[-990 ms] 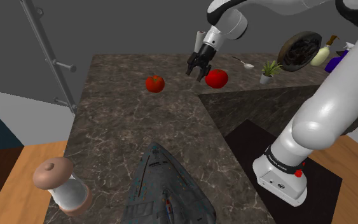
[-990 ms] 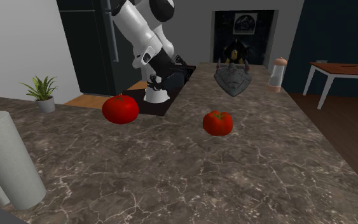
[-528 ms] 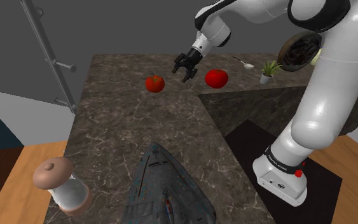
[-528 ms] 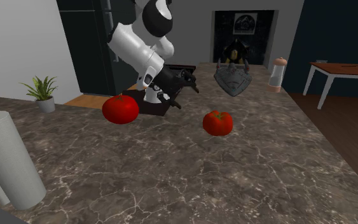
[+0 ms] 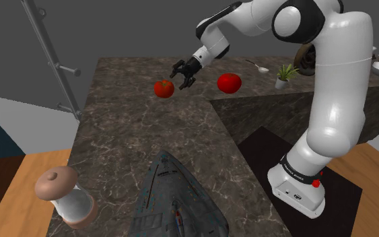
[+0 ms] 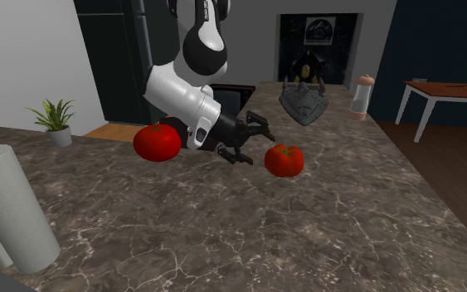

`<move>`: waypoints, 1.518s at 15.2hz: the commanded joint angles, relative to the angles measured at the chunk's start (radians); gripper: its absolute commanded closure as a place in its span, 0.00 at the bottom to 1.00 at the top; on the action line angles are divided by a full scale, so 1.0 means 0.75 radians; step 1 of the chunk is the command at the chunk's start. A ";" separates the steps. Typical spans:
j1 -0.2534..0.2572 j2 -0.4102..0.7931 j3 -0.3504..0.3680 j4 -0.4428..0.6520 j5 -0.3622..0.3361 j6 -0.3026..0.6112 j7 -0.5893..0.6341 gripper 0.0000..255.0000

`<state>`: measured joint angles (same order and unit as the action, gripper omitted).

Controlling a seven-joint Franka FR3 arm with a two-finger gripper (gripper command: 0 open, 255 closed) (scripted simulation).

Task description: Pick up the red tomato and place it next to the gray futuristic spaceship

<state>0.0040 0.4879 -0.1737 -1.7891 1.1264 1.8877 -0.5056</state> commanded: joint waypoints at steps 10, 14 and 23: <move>0.031 0.047 0.029 0.010 0.043 0.058 -0.012 0.00; 0.031 0.047 0.029 0.010 0.043 0.058 -0.012 1.00; 0.032 0.036 0.027 0.009 0.038 0.053 -0.002 1.00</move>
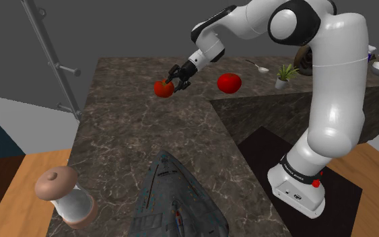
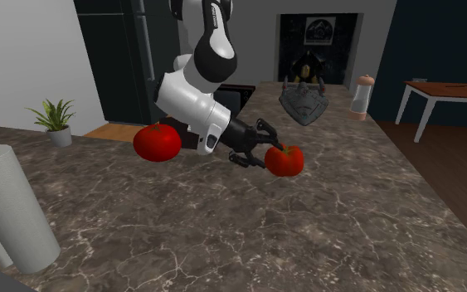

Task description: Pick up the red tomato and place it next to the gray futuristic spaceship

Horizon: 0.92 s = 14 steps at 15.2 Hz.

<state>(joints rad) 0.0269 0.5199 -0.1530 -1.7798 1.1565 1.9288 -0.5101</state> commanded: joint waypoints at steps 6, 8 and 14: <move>0.006 -0.073 -0.011 0.000 -0.033 -0.034 0.068 1.00; 0.007 -0.094 -0.014 0.003 -0.043 -0.045 0.090 1.00; 0.010 -0.151 -0.022 0.019 -0.073 -0.081 0.157 1.00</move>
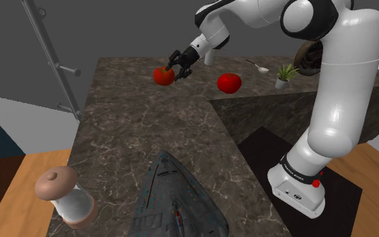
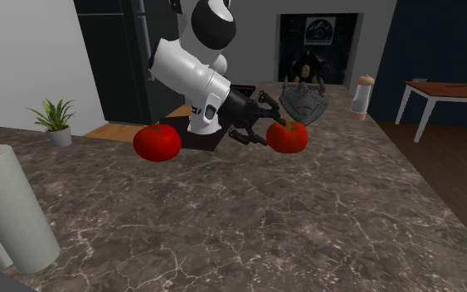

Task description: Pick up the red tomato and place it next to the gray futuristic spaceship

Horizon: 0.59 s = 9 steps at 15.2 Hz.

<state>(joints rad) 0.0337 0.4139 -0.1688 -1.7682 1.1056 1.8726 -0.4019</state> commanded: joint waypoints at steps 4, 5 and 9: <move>0.002 -0.045 -0.006 0.019 -0.024 -0.032 0.058 1.00; 0.002 -0.053 -0.008 0.024 -0.029 -0.038 0.069 1.00; 0.003 -0.084 -0.012 0.045 -0.046 -0.066 0.115 1.00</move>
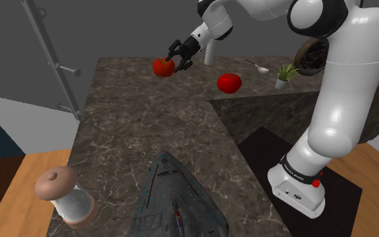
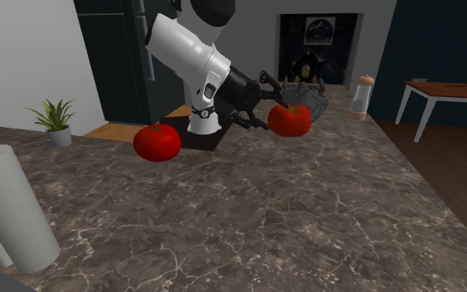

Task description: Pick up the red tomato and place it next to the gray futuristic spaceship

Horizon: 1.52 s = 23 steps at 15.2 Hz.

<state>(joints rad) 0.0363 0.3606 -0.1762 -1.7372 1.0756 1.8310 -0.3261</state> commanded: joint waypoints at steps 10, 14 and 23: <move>0.020 -0.094 0.000 0.024 -0.036 -0.040 0.117 1.00; 0.104 -0.190 0.046 -0.112 -0.013 0.086 0.145 1.00; 0.280 -0.329 0.178 -0.313 0.065 0.366 0.231 1.00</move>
<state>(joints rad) 0.2325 0.1195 -0.0542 -1.9574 1.1153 2.0795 -0.1568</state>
